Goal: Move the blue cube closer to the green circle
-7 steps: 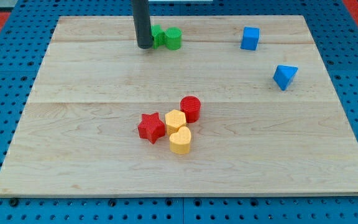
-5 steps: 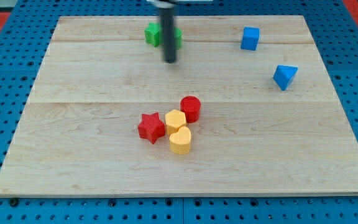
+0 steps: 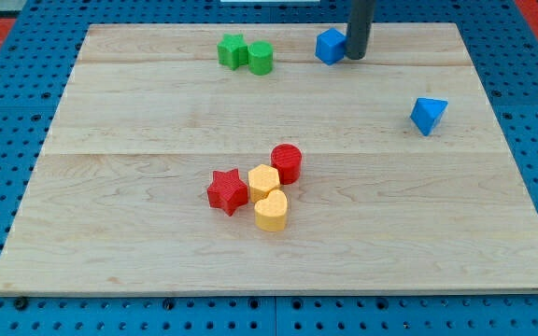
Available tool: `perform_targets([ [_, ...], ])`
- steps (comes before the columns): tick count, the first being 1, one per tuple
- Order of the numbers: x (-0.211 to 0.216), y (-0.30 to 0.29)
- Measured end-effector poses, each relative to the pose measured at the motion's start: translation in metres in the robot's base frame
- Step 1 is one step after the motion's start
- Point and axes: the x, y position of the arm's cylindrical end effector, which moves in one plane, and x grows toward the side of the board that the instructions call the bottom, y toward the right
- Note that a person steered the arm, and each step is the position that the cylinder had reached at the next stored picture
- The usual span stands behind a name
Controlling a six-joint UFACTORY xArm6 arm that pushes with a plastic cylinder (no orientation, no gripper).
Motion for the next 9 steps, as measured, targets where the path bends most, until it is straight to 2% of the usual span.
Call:
perform_targets([
  [1,-0.008,-0.012],
  [2,-0.007,-0.098],
  [3,-0.006,-0.119],
  [4,-0.039,-0.097],
  [5,-0.057,-0.160],
  [6,-0.054,-0.209],
  [7,-0.044,-0.194],
  [8,-0.033,-0.141],
  [9,-0.029,-0.002],
])
